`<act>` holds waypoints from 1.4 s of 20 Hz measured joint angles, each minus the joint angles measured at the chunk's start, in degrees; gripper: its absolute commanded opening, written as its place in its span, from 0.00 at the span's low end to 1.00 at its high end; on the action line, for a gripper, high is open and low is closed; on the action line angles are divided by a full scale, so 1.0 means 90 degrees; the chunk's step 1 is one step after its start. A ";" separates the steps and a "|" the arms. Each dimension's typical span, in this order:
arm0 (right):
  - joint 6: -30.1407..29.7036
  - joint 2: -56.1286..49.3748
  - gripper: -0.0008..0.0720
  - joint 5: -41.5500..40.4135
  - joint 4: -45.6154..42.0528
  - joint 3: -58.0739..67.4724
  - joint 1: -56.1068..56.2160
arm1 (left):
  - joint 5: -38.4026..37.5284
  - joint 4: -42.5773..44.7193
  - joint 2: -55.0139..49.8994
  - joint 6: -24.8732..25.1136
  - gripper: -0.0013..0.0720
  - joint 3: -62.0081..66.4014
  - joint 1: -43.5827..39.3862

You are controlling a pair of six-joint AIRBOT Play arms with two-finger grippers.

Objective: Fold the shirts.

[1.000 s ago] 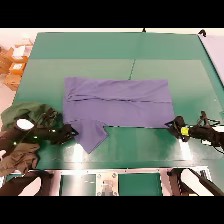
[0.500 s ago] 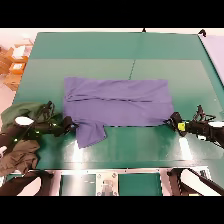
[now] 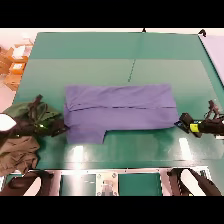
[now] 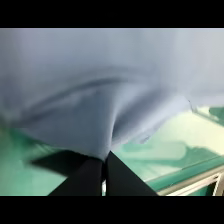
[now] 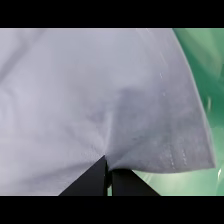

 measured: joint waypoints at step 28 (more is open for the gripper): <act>-0.1122 -0.6496 0.71 0.1690 0.0799 0.6751 0.0304 | -0.0379 -0.0806 -0.6096 0.1239 0.05 0.6409 0.0202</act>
